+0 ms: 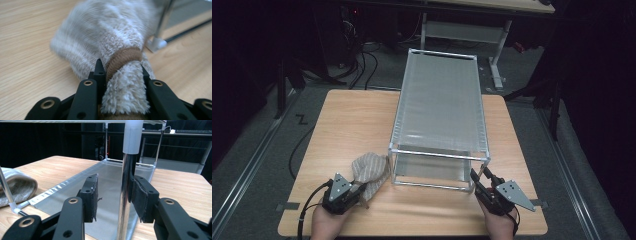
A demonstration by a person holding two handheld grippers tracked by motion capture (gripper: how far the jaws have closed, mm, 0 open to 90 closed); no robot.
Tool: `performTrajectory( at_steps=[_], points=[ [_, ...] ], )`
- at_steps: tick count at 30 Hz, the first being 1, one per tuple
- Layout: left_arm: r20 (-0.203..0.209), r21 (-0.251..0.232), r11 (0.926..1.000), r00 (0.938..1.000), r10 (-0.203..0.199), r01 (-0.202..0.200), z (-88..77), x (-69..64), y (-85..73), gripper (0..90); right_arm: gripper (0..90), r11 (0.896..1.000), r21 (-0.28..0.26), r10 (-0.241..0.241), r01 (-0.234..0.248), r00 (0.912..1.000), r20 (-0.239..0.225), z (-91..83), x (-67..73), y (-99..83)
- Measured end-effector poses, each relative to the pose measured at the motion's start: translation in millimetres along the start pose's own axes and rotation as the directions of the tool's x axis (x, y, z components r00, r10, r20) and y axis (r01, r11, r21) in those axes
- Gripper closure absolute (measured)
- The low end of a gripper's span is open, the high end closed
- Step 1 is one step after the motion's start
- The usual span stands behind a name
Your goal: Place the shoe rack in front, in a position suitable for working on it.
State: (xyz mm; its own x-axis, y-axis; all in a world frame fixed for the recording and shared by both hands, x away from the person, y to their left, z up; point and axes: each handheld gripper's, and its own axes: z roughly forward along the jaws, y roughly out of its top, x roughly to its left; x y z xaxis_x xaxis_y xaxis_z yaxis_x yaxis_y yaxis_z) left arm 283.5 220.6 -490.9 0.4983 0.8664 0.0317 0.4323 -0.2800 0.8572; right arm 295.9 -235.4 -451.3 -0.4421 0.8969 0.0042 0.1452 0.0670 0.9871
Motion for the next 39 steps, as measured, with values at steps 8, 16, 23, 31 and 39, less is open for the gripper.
performTrajectory(
  at_steps=[8,16,23,31,39],
  points=[
    [0.052,-0.023,0.9938,0.9926,0.11,-0.109,8.8,-15.9,23.0,71.3,58.0,1.0,0.0,-0.002,0.002,1.0,0.001,0.0,-0.1,0.0],
    [0.1,-0.171,0.9777,0.9851,0.14,-0.122,-3.2,-8.5,44.2,71.3,58.0,1.0,0.0,0.002,-0.002,1.0,0.004,-1.0,-0.9,0.1],
    [0.098,-0.266,0.9575,0.9849,0.143,-0.112,-19.3,-5.7,55.5,71.3,57.9,1.0,0.001,0.004,-0.004,1.0,0.0,-0.4,0.4,-0.3],
    [0.152,-0.103,0.9898,0.9819,0.113,-0.098,7.8,-8.1,26.2,71.3,57.9,1.0,0.006,-0.004,0.004,1.0,-0.004,0.4,1.4,-0.8],
    [0.143,0.038,0.9902,0.9815,0.128,-0.134,26.4,-13.9,7.2,70.7,58.0,1.0,0.008,-0.003,0.003,1.0,-0.004,0.6,1.6,-1.1]
  ],
)
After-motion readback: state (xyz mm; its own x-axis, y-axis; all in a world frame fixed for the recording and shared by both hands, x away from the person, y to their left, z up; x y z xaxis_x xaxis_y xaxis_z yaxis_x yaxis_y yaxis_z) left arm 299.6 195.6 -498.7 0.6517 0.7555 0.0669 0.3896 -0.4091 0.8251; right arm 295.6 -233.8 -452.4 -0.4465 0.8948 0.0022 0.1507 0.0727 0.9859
